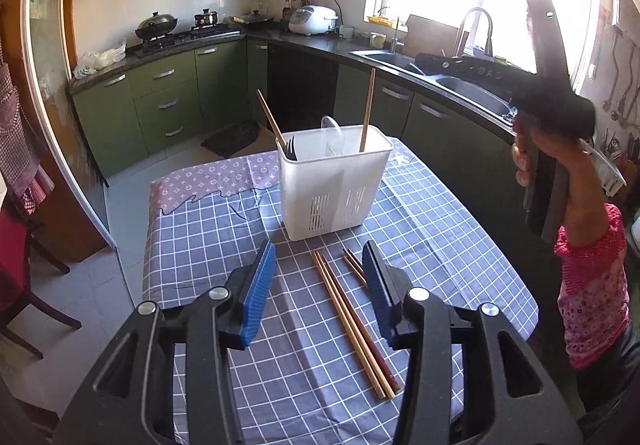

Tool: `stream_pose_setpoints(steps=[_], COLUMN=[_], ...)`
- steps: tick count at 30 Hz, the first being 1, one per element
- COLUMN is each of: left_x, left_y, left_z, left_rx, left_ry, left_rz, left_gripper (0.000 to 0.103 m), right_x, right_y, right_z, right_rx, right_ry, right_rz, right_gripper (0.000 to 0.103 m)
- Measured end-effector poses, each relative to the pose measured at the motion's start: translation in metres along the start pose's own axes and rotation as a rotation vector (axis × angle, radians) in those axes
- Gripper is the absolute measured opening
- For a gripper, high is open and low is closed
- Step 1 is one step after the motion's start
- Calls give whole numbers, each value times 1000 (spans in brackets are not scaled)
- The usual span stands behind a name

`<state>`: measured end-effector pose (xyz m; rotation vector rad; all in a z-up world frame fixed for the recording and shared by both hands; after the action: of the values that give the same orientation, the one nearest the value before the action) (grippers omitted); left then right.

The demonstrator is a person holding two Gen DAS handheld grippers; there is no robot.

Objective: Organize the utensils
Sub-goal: 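Lower the right gripper's chopstick into the holder and open the right gripper, then move both grippers back toward the remaining wooden chopsticks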

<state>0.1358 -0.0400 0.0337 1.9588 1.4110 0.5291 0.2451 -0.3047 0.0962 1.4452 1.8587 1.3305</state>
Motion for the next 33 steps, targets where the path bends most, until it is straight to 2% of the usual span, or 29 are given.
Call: stream_pose_setpoints(steps=[5,11,16,18,22,33], left_x=[-6,-6,-1,-3,-5,-14], left_y=[-14,-38,-52,-54,-57,-63], left_z=[42,113,162,175,192,211], left_rx=[109,291,411,431,461,492], left_ry=[-9,-22,-44,-26,-1,52], left_rz=[-15,-78,-176,-181,-185,-153], left_gripper=[44,44,43,38,38,35], right_x=[-1,-20,-40,-48,-56,-54], right_y=[-58,-150,-195,-205,-215,-210], right_z=[-18,-6,7,9,12,19], right_rx=[116,287,370,388,396,396], right_ry=[0,-43,-45,-43,-37,-13], right_rz=[-25,-7,48,61,84,94], right_gripper=[10,10,10,10,15,15])
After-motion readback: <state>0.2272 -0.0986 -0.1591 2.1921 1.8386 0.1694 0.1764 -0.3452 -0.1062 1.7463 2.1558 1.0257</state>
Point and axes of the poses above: each gripper's, at about its wrist camera, not at the fingertips, and z roughly the way its jaws point, x to its left, y to its top, the point moved 2 cm from there along z, roughly the way its jaws point, and after that the axes turned 2 degrees about y, right-handed, at the moved point
